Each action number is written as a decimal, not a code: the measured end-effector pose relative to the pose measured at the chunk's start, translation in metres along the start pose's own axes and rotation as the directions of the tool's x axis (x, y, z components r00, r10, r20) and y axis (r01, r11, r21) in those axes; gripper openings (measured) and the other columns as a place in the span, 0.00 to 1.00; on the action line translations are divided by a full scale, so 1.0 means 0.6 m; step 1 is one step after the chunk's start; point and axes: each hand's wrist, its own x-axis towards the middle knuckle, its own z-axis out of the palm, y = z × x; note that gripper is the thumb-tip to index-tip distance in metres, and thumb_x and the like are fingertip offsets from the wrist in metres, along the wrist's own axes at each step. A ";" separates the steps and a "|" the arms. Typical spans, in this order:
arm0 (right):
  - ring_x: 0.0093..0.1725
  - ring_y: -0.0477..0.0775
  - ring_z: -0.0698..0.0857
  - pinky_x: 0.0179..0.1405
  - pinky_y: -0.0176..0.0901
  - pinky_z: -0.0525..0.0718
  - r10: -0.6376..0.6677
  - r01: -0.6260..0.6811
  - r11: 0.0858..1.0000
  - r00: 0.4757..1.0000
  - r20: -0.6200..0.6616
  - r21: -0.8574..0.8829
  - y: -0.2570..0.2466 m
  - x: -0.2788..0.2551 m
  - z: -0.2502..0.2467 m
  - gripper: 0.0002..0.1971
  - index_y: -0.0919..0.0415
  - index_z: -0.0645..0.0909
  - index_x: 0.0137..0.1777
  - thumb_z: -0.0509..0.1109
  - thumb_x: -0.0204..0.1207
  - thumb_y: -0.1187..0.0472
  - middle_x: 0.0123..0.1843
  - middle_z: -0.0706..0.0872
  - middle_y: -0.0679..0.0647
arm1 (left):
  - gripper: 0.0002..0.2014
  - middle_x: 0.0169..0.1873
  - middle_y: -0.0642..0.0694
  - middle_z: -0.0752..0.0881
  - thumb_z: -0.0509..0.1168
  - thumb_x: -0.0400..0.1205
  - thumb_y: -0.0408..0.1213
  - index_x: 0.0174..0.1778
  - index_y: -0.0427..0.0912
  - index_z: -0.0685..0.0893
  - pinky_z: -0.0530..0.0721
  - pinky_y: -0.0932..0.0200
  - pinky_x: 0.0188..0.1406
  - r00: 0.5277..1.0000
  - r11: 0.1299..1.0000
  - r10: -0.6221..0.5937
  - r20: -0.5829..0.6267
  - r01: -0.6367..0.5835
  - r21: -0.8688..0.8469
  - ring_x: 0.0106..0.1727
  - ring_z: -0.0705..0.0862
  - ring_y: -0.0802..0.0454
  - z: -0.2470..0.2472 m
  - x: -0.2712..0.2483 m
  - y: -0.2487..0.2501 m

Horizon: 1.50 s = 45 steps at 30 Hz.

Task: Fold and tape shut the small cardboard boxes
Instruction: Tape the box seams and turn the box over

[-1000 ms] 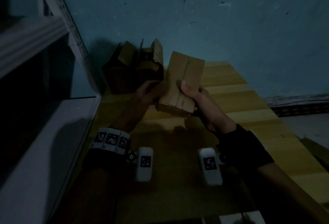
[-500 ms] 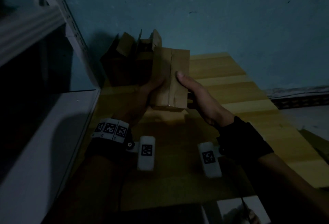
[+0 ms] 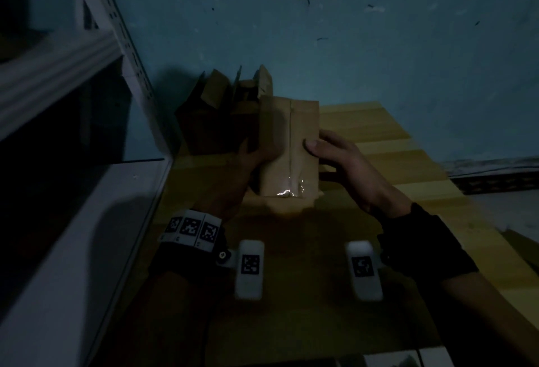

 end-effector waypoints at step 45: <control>0.65 0.59 0.90 0.53 0.47 0.90 0.038 -0.080 0.952 0.989 0.146 0.294 0.001 -0.008 -0.013 0.38 0.65 0.75 0.77 0.79 0.71 0.47 0.67 0.89 0.61 | 0.33 0.73 0.34 0.80 0.64 0.81 0.55 0.79 0.42 0.73 0.75 0.27 0.71 0.968 0.889 0.114 0.225 0.001 -0.457 0.73 0.79 0.33 0.002 0.001 0.018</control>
